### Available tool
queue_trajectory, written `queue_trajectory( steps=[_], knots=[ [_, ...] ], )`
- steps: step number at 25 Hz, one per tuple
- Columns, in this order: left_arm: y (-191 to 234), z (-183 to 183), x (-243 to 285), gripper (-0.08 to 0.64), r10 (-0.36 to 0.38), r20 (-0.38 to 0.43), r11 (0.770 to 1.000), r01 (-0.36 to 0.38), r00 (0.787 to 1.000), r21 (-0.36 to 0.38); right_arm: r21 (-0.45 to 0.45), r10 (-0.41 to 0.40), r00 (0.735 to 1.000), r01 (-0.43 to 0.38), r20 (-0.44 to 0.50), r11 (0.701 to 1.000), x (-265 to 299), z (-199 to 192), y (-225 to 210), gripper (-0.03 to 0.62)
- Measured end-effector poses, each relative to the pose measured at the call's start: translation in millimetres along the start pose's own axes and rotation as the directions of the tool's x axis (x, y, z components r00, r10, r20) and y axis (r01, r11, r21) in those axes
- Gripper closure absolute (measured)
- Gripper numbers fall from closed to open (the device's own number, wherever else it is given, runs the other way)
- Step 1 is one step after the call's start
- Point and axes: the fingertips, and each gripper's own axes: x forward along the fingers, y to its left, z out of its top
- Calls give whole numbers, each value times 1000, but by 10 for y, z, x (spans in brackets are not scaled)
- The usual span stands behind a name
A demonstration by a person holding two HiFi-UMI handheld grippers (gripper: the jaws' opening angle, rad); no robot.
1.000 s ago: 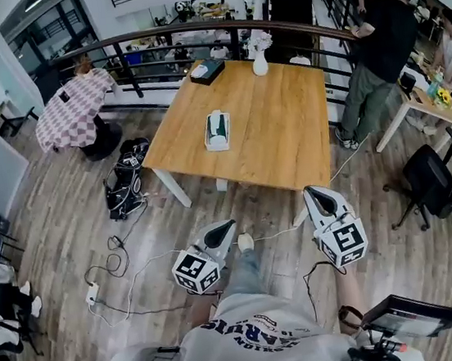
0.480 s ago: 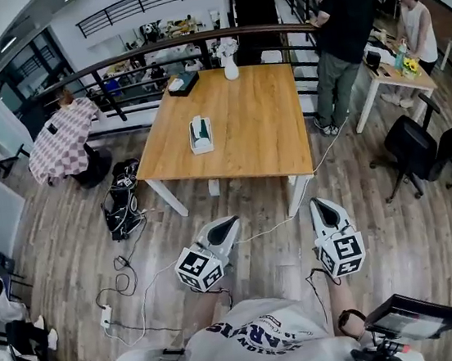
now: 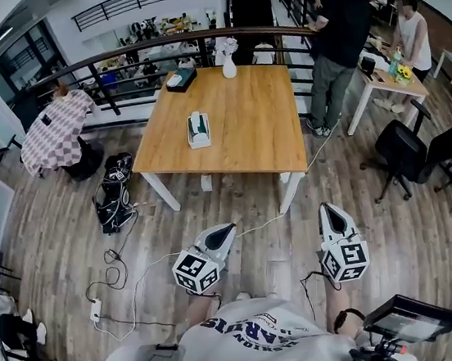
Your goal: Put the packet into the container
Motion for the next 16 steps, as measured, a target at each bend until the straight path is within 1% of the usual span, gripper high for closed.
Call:
queue_trajectory(
  steps=[3,7,10,12,16],
  knots=[
    [-3,71,-15,560,1,9,999,-1,1000,32,-7,2,1000,-2,-10,1000,-24,-3,23,588],
    [29,168,25,560,10,34,1000,-10,999,17,-16,8,1000,-8,-9,1000,-85,8,80,588],
    [-90,248,74,560,-32,48,999,30,998,33,-33,4,1000,-4,-12,999,-156,17,97,588],
    [-157,291,120,560,-57,53,997,54,997,51,-26,0,1000,0,-15,1000,-157,-1,66,588],
    [-205,238,102,560,-64,45,997,62,997,40,-18,-1,999,0,-46,1000,-162,-101,68,588]
  ],
)
